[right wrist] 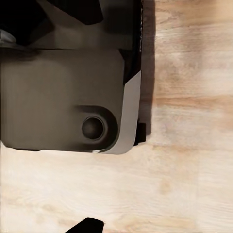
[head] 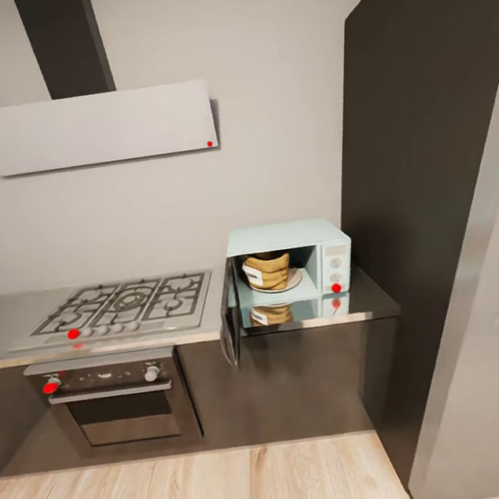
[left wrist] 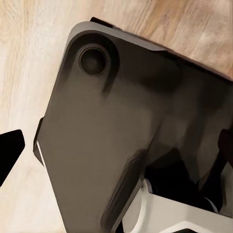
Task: In the kitchen, take the popcorn bag from the countertop, put it into the microwave, and heat it until the popcorn is cooked so the cooked popcorn ends up inside the bag.
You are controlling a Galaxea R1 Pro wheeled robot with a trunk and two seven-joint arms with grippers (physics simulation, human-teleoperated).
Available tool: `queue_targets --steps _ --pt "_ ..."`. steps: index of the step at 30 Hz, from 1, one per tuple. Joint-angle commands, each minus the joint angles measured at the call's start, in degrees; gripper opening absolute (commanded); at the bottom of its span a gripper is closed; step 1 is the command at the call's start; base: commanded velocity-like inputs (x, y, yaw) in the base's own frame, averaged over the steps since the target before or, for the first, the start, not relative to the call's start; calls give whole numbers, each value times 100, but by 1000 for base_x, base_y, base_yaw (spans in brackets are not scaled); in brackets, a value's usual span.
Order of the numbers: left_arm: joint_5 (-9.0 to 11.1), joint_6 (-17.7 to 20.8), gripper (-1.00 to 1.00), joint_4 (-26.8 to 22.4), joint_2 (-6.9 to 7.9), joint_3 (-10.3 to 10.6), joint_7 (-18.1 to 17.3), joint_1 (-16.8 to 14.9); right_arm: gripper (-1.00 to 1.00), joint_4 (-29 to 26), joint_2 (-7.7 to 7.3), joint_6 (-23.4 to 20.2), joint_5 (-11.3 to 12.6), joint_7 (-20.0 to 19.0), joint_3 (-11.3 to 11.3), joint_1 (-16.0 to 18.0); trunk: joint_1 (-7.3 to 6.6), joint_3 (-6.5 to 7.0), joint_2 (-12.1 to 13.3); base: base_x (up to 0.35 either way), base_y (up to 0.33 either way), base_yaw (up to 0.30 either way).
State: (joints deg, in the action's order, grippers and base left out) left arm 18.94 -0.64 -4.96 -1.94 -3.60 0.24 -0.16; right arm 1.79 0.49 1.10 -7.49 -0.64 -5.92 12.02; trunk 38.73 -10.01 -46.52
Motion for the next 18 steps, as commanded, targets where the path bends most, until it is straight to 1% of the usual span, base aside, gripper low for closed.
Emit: queue_targets --steps 1,4,6,8,18 --pt "7 -7 100 -3 -2 -34 2 -2 100 15 -2 10 -59 -6 -50 7 1 -7 -6 0 0 -233" --pt "5 -7 100 -3 0 -34 2 -2 100 10 -9 10 -60 -6 -46 3 1 -6 -6 0 0 -218" --pt "8 -7 100 6 0 -31 2 -2 100 7 -22 8 -70 -2 -43 2 1 -5 -6 11 0 -78" --pt "15 -1 100 10 0 -28 2 -2 100 2 -38 7 -94 1 -37 3 1 -5 -6 141 0 -30" --pt "-42 2 100 13 0 -18 -6 -2 100 -3 -53 30 -114 -1 -15 2 1 -5 -6 306 0 -3"
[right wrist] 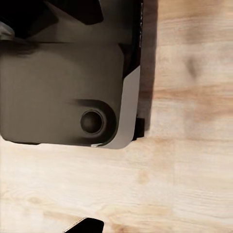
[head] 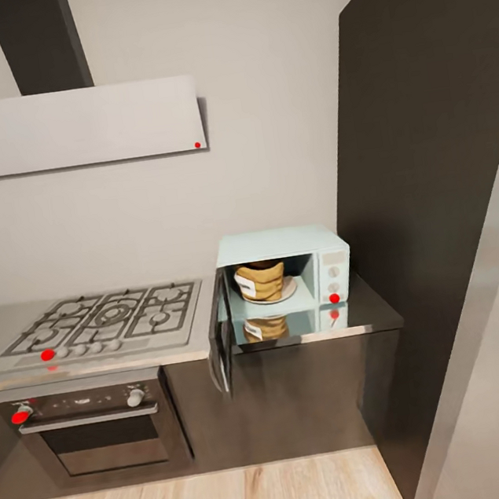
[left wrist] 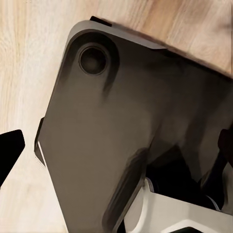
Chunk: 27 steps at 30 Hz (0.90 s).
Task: In the kitchen, take the popcorn bag from the countertop, put it into the microwave, and heat it until the popcorn is cooked so the cooked popcorn ends up inside the bag.
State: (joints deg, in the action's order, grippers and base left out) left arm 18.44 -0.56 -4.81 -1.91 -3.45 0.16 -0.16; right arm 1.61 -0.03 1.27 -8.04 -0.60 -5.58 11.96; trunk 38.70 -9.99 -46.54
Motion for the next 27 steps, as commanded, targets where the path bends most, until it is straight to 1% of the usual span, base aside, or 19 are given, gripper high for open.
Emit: queue_targets --steps 1,4,6,8,11,14,16,21,24,25,26,27 --pt "3 -39 100 -36 -20 -31 0 0 100 21 12 22 -92 0 -82 -25 4 -8 -5 0 0 0" --pt "4 -135 100 -133 -6 -24 17 -1 100 22 12 14 -125 -1 -84 -33 4 -8 -5 0 0 0" --pt "26 -192 100 -172 46 -26 19 -1 100 23 -7 21 -115 -2 -84 -63 4 -8 -5 0 0 0" --pt "48 -214 100 -107 97 -22 24 -2 100 23 -29 29 -111 -2 -84 -88 4 -8 -5 0 0 0" --pt "31 -215 100 -53 103 -7 10 0 100 23 -37 31 -110 -2 -84 -95 4 -8 -5 0 0 0" --pt "53 -141 100 -151 192 -39 -44 -1 100 23 -40 32 -110 -4 -84 -97 4 -8 -5 0 0 0" --pt "45 -77 100 -215 257 -14 -99 0 100 23 -49 32 -110 -2 -84 -97 4 -8 -5 0 0 0" --pt "13 83 100 -377 419 -42 -259 -2 100 23 -61 32 -109 -12 -84 -97 4 -8 -5 0 0 0" --pt "45 179 100 -474 516 -49 -355 -3 100 23 -59 33 -110 -33 -84 -97 4 -8 -5 0 0 0" --pt "55 2627 100 -6441 786 -50 -829 -6 100 23 -59 33 -110 -34 -84 -97 4 -8 -5 0 0 0" --pt "63 2740 100 -6882 766 -50 -825 -13 100 23 -58 36 -106 -36 -84 -97 4 -8 -5 0 0 0" --pt "70 2817 100 -7083 744 -47 -822 -37 100 23 -58 38 -107 -36 -84 -97 4 -8 -5 0 0 0"
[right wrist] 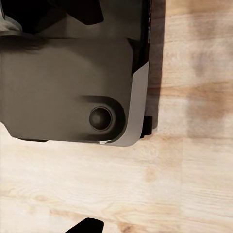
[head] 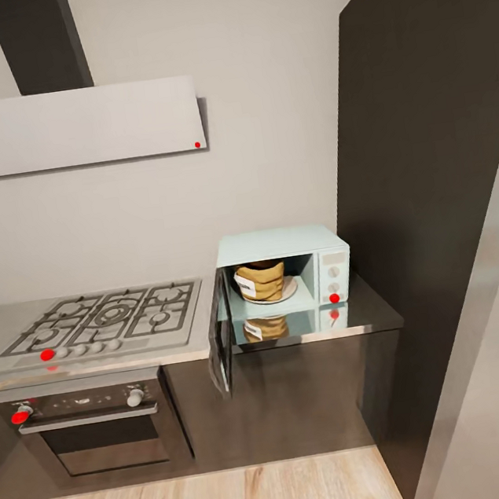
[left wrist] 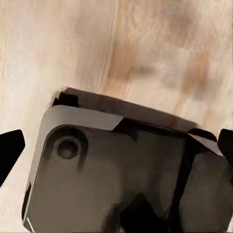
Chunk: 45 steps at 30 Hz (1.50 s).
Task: In the kitchen, take the popcorn bag from the countertop, put it into the microwave, and heat it until the popcorn is cooked so the cooked popcorn ends up inside the bag.
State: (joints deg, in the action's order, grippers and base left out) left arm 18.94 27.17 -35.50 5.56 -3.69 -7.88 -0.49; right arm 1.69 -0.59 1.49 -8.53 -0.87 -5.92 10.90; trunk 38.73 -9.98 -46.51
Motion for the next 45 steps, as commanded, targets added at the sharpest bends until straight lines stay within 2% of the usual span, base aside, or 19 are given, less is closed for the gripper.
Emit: queue_targets --steps 1,3,8,12,13,14,15,18,20,21,22,23,25,28,32,38,43,45 --pt "24 128 100 -4148 -42 -21 -11 -109 100 16 -2 17 -58 -9 -49 9 1 -8 -7 0 0 0" --pt "39 310 100 -4286 -120 -22 0 -511 100 16 -2 18 -59 -10 -49 9 1 -8 -7 0 0 0" --pt "56 1196 100 -4285 -165 -26 18 -1815 100 16 13 11 -60 -17 -49 9 1 -8 -7 0 0 0" --pt "64 1403 100 -3917 -268 -27 114 -2808 100 16 -7 10 -69 -41 -49 9 1 -8 -7 0 0 0" --pt "65 1410 100 -3808 -307 -27 180 -2953 100 16 -9 10 -69 -43 -49 9 1 -8 -7 0 0 0" --pt "64 1415 100 -3701 -349 -27 262 -3088 100 16 -10 10 -69 -44 -49 9 1 -8 -7 0 0 0" --pt "59 1415 100 -3484 -416 -24 497 -3362 100 16 -15 9 -69 -45 -49 9 1 -8 -7 0 0 0" --pt "45 1418 100 -3378 -419 -20 651 -3515 100 16 -14 9 -69 -46 -49 9 1 -8 -7 0 0 0" --pt "36 1408 100 -3139 -377 6 529 -3559 100 16 -14 14 -63 -45 -49 9 1 -8 -7 0 0 0" --pt "24 1397 100 -2994 -337 11 229 -3563 100 16 -13 28 -60 -45 -49 9 1 -8 -7 0 0 0" --pt "-29 1361 100 -2804 -161 16 -637 -3564 100 16 -8 70 -43 -42 -49 9 1 -8 -7 0 0 -35" --pt "-50 1353 100 -2758 -89 20 -892 -3564 100 16 -4 70 -35 -36 -49 9 1 -6 -7 0 0 -114" --pt "-66 1347 100 -2724 -15 26 -1079 -3564 100 16 7 65 -29 -19 -49 9 1 1 -7 0 0 -167" --pt "-60 1344 100 -2723 97 41 -1164 -3564 100 16 7 63 -26 3 -49 9 1 12 -7 0 0 -208" --pt "-57 1346 100 -2755 121 51 -1180 -3564 100 16 4 62 -26 15 -50 9 1 27 -7 0 0 -221" --pt "-57 1348 100 -2795 75 67 -1158 -3564 100 16 -2 62 -17 25 -60 9 1 49 -7 0 0 -223" --pt "-57 1336 100 -2799 -3 267 -1105 -3564 100 16 -2 62 -17 25 -67 9 1 65 -7 0 0 -222" --pt "-57 1335 100 -2774 -31 296 -953 -3564 100 16 4 62 -17 25 -67 9 1 71 -7 0 0 -222"
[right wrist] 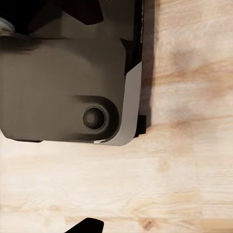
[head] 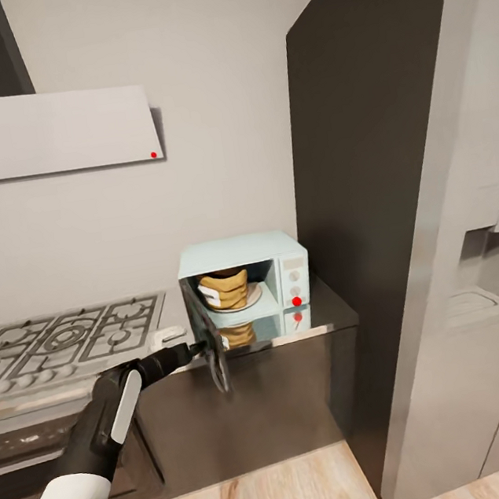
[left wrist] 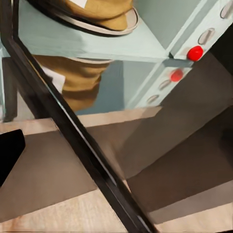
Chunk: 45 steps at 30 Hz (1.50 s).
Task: In the kitchen, take the popcorn bag from the countertop, put it into the microwave, and heat it until the popcorn is cooked so the cooked popcorn ends up inside the bag.
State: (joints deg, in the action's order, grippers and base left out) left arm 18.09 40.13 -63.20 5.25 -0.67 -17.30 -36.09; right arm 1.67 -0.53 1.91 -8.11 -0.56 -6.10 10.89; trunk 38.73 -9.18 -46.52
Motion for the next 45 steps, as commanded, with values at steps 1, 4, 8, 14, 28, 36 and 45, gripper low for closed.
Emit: queue_targets --steps 1,4,8,14,28,36,45 --pt "37 39 100 13 -49 10 285 -3 100 18 -1 21 -59 -6 -49 10 1 -6 -7 0 0 -222" --pt "32 39 100 24 -255 15 475 -3 100 18 -3 25 -59 -6 -49 10 1 4 -7 0 0 -222" --pt "29 39 100 31 -525 22 854 -3 100 18 -7 27 -59 -6 -49 10 1 17 -7 0 0 -222" --pt "29 39 100 44 -765 23 1321 -3 100 18 -5 28 -59 -6 -49 10 1 36 -7 0 0 -222" --pt "29 39 100 -15 -895 23 1335 -3 100 18 -8 29 -59 -5 -49 10 1 80 -7 0 0 -225" --pt "16 39 100 17 -873 23 1356 -3 100 18 -17 29 -60 -6 -49 10 1 96 -7 27 0 -141" --pt "24 39 100 3 -892 27 1361 -3 100 18 -31 46 -62 -6 -49 10 1 96 -7 299 0 -1"
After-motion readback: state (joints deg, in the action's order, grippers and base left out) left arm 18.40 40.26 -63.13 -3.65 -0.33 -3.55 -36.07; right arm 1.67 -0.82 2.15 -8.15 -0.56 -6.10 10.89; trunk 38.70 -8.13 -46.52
